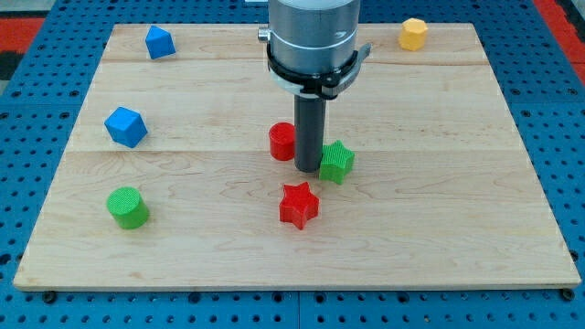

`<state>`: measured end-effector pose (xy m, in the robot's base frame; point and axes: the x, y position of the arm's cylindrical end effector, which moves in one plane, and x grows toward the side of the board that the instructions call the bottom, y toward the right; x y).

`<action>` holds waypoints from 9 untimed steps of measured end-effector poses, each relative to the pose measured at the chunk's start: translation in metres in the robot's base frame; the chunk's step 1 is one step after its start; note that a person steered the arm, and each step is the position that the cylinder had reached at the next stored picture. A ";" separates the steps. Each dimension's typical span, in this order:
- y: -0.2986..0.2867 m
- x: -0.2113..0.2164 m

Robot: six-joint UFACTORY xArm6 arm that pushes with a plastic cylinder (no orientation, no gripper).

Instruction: Place the green star towards the bottom right corner

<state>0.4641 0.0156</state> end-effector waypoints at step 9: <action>0.030 0.008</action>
<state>0.4723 0.0459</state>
